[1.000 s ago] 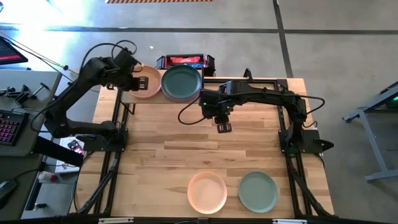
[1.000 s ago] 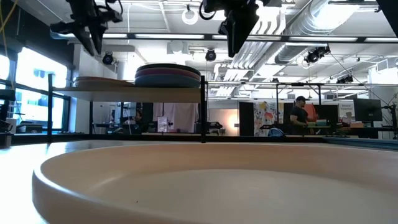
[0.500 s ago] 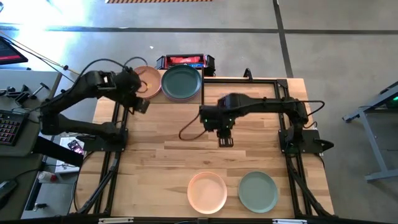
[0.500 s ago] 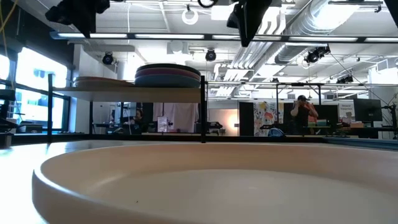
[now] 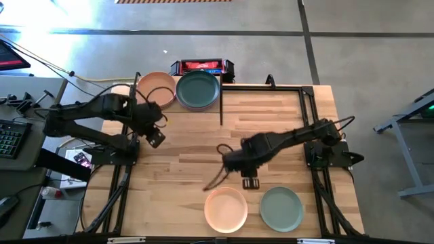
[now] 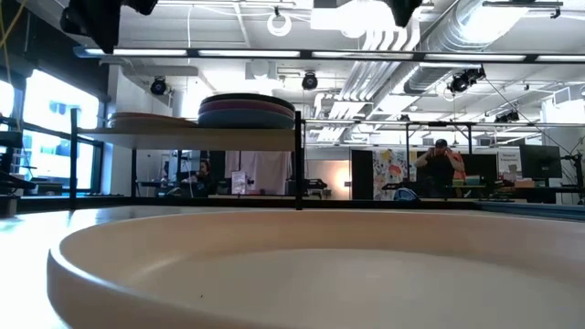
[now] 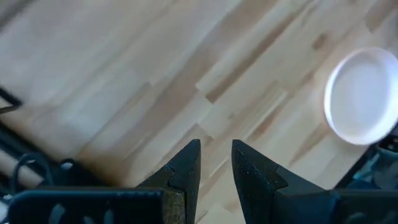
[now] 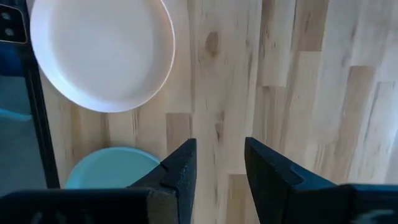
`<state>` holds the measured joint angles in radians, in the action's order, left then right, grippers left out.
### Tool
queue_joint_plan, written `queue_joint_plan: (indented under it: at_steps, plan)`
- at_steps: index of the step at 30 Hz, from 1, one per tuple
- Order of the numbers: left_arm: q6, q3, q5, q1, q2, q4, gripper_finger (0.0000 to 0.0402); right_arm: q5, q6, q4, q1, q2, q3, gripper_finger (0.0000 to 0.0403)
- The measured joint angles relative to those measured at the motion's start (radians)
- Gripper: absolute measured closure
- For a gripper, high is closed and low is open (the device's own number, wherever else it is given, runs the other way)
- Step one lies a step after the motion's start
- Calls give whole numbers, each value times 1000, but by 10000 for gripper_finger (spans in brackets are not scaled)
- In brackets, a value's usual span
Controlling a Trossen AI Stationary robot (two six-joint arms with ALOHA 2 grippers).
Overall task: Place and stack plates onto a shelf
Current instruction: Stack the light green plate on top of the brown plate on the shelf
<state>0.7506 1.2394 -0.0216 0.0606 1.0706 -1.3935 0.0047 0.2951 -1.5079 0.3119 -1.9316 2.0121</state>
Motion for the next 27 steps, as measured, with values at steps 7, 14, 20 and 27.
queue_joint_plan:
  at_steps: [7, 14, 20, 27]
  plan:
    - [54, -33, 4, -131, 5, 128, 323, 21, 150, -4, 122, 0, 0, 290]
    - [60, -33, 6, -217, 17, 238, 323, 91, 180, -6, 228, -3, 0, 290]
    - [69, -33, 7, -256, 39, 308, 323, 210, 180, -25, 302, -9, 1, 290]
    - [121, -33, 7, -271, 83, 305, 323, 243, 170, -66, 324, -10, 0, 290]
